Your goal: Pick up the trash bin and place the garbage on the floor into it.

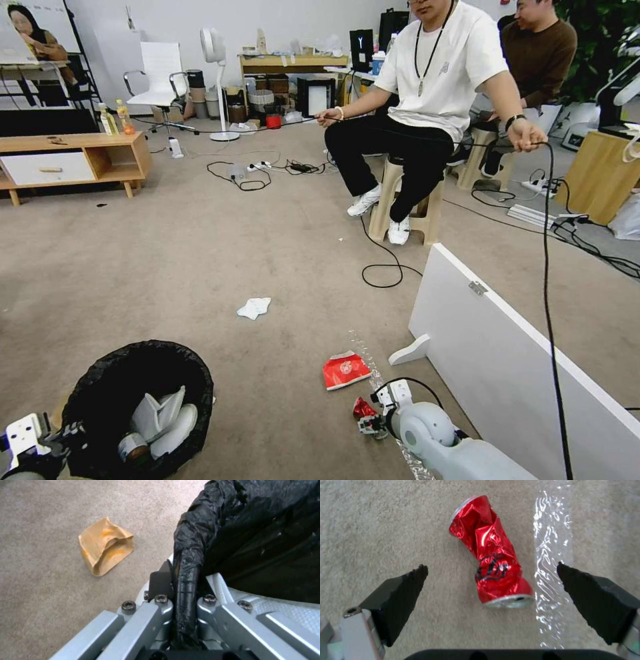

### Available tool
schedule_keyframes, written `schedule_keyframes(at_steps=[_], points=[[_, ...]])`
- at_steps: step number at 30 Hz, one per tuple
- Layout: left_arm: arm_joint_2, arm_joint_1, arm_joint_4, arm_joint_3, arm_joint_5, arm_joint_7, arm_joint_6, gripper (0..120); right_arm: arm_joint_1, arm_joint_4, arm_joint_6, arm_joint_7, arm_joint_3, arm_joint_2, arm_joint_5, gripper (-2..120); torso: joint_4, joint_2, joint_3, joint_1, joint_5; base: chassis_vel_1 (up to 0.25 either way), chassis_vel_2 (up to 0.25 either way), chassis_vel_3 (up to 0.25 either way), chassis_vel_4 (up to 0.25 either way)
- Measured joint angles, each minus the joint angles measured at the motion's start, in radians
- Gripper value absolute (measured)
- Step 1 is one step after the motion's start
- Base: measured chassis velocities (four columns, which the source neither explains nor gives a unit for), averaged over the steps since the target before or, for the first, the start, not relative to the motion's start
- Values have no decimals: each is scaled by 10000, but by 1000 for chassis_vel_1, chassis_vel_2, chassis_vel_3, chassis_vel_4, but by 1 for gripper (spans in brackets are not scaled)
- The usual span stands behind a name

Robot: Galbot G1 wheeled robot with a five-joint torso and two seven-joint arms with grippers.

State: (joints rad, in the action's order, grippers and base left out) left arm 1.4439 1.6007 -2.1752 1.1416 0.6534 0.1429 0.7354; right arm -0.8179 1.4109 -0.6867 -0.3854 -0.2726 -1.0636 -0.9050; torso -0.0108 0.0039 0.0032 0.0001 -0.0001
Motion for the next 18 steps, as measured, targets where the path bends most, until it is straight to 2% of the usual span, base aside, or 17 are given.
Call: schedule_keyframes(at_steps=[18], points=[[-36, -6, 171, 52, -25, -42, 0, 3, 680, -1871, 519, 610, -570, -1436, 817, 96, 3, 0, 0, 0, 0, 0, 0, 0, 0]])
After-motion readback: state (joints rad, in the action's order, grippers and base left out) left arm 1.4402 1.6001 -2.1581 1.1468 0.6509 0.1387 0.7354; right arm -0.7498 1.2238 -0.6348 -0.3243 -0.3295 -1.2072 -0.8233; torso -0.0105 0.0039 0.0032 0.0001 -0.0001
